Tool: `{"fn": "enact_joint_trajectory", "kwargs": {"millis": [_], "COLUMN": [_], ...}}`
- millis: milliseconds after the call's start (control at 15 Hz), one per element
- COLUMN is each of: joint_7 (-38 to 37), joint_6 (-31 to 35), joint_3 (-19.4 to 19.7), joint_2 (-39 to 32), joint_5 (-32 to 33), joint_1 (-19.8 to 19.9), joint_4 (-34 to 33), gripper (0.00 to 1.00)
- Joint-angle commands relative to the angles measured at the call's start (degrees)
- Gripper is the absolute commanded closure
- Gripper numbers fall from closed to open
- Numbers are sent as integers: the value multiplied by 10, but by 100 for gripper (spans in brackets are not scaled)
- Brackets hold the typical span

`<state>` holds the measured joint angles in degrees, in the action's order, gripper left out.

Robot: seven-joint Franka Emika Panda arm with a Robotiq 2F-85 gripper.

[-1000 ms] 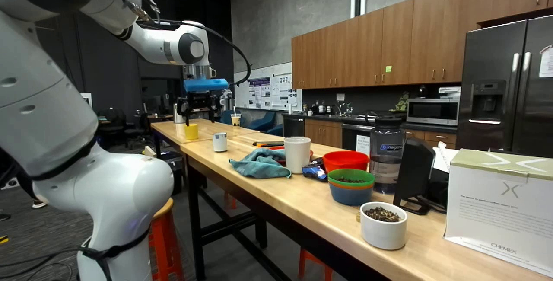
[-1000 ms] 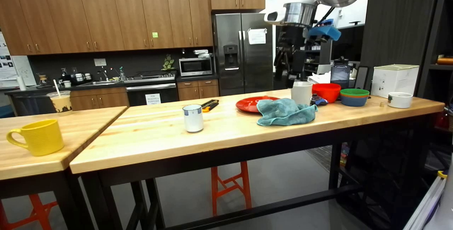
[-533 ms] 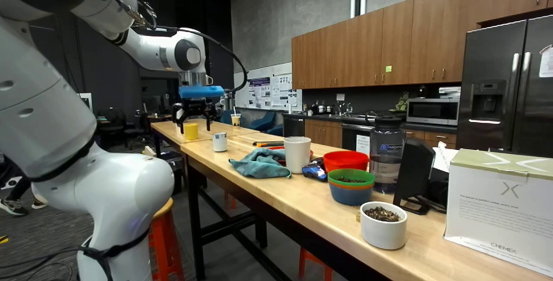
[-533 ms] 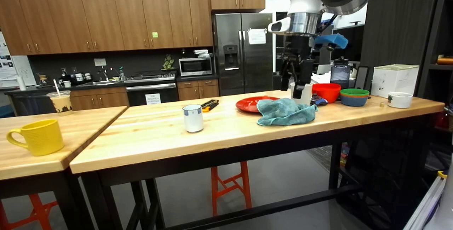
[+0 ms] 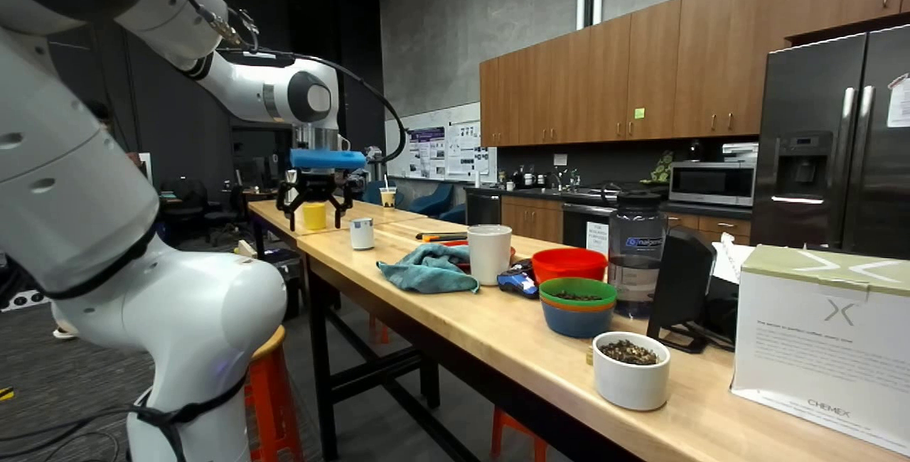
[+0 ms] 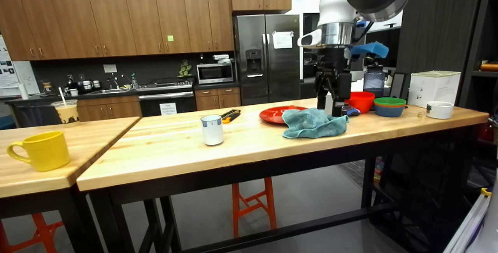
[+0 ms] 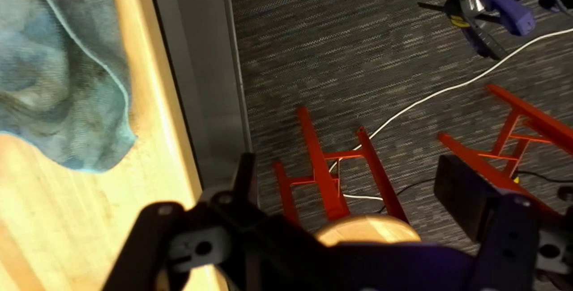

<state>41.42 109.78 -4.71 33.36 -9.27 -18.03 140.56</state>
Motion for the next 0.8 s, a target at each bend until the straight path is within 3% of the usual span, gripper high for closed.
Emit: {"fn": "enact_joint_trajectory", "kwargs": {"millis": [0,333,733], "joint_7": [-12,-23,-39], "joint_6": [-26,-77,-89], "joint_3": [7,11,14], "joint_2": [3,-12,-37], "joint_5": [-12,-32,-33], "joint_1": [-5,-2,6], "joint_4": [0,-9,-20], "gripper": [0,0,0]}}
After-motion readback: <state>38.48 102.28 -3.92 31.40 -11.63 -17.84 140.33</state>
